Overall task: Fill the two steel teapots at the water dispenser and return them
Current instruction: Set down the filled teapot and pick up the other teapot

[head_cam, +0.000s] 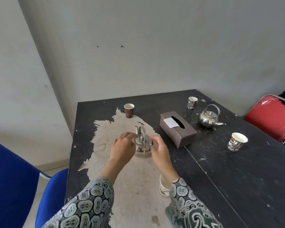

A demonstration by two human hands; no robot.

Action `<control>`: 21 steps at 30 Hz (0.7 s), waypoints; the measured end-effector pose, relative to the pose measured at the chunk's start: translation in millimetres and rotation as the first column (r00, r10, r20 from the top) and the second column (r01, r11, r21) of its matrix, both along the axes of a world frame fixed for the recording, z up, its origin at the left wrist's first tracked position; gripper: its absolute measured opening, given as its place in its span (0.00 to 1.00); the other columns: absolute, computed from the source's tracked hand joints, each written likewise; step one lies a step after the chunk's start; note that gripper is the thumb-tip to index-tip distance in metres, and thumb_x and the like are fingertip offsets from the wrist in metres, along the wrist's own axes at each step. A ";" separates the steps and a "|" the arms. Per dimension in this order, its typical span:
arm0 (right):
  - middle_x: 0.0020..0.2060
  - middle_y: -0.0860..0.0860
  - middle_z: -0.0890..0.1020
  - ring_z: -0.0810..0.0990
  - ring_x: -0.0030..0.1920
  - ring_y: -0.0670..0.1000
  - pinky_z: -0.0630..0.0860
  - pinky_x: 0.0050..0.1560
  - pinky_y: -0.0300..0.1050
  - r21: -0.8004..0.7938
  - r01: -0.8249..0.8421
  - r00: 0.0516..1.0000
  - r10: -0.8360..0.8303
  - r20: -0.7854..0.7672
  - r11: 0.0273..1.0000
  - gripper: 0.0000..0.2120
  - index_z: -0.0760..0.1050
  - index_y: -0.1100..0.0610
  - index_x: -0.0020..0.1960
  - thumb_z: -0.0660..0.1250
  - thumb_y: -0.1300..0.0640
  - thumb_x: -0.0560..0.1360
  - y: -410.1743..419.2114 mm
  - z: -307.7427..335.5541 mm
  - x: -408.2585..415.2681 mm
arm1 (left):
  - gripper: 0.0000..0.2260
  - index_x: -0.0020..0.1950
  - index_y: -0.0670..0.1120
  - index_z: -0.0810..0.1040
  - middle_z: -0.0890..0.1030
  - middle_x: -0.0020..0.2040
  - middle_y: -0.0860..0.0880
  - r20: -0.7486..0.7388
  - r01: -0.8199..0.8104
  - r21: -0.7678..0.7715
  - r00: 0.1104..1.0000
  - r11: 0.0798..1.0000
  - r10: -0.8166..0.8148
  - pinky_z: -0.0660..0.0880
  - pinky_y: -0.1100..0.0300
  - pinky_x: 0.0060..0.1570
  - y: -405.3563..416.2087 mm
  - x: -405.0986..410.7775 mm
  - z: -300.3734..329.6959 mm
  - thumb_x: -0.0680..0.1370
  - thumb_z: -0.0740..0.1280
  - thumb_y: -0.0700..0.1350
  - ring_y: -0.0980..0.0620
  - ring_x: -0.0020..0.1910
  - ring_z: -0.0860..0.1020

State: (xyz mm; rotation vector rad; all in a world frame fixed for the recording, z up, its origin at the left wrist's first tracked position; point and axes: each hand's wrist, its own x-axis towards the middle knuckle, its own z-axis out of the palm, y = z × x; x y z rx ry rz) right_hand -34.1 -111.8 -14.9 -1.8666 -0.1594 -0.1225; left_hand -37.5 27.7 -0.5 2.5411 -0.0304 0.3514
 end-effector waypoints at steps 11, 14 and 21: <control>0.48 0.49 0.80 0.76 0.47 0.43 0.68 0.43 0.24 -0.192 -0.133 0.981 0.156 0.115 0.972 0.13 0.78 0.57 0.46 0.56 0.68 0.76 -147.2 53.5 52.4 | 0.13 0.50 0.50 0.79 0.79 0.58 0.51 0.146 -0.021 -0.061 0.989 0.998 0.029 0.70 0.53 0.52 -96.7 16.6 61.4 0.75 0.58 0.38 0.48 0.55 0.75; 0.43 0.43 0.80 0.76 0.42 0.37 0.69 0.45 0.37 -0.246 -0.191 0.975 0.212 0.062 0.950 0.14 0.78 0.52 0.43 0.58 0.67 0.76 -201.2 56.9 77.9 | 0.14 0.50 0.50 0.80 0.80 0.55 0.51 0.138 -0.029 -0.108 0.989 0.994 0.043 0.73 0.53 0.50 -146.2 32.7 64.8 0.75 0.58 0.37 0.48 0.53 0.76; 0.43 0.50 0.80 0.77 0.48 0.51 0.74 0.52 0.49 -0.251 -0.176 0.984 0.176 -0.025 0.952 0.10 0.77 0.59 0.45 0.58 0.69 0.76 -304.6 56.0 148.3 | 0.12 0.48 0.49 0.79 0.81 0.53 0.51 0.112 -0.039 -0.125 0.992 0.991 0.053 0.74 0.50 0.49 -226.6 78.5 61.8 0.75 0.58 0.39 0.47 0.49 0.77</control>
